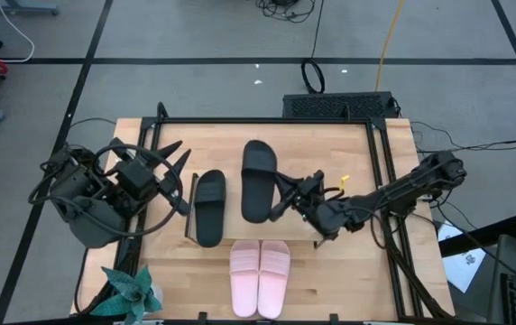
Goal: Pick and place slides into the shelf
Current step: Put the black slide on the shelf
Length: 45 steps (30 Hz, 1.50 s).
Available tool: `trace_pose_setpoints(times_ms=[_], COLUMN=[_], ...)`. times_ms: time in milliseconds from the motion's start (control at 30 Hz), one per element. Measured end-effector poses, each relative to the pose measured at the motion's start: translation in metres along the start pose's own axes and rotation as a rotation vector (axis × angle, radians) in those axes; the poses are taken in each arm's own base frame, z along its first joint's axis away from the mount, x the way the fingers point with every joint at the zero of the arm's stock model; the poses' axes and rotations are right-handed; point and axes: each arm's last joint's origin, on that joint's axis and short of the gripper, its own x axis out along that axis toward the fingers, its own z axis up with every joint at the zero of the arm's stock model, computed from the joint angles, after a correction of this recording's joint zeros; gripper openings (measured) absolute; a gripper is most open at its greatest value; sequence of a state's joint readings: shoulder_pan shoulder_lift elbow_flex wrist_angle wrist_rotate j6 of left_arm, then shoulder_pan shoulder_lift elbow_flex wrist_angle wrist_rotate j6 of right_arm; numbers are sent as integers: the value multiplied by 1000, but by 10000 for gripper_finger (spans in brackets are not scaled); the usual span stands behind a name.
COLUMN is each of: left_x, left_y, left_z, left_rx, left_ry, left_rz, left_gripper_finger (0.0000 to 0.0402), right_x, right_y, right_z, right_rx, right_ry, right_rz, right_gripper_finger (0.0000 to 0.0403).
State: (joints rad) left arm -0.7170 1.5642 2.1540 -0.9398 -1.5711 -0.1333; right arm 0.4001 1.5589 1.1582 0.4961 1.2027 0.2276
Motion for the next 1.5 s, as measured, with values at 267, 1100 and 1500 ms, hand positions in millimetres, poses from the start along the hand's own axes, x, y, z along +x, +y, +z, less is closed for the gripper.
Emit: trace_pose_setpoints(times_ms=[267,1100,1500], left_x=[0,3,3], left_y=[0,0,0], left_z=[0,0,0], left_rx=[-9,0,6], left_ry=[0,2,2], left_rz=[0,11,10], left_gripper_finger=[108,108,108], right_x=[7,14,24], right_y=[27,37,35], right_z=[-26,-76,-82], right_rx=[-58,-21,-38], right_ry=[25,189,202], right_rz=[11,17,15], right_gripper_finger=[0,0,0])
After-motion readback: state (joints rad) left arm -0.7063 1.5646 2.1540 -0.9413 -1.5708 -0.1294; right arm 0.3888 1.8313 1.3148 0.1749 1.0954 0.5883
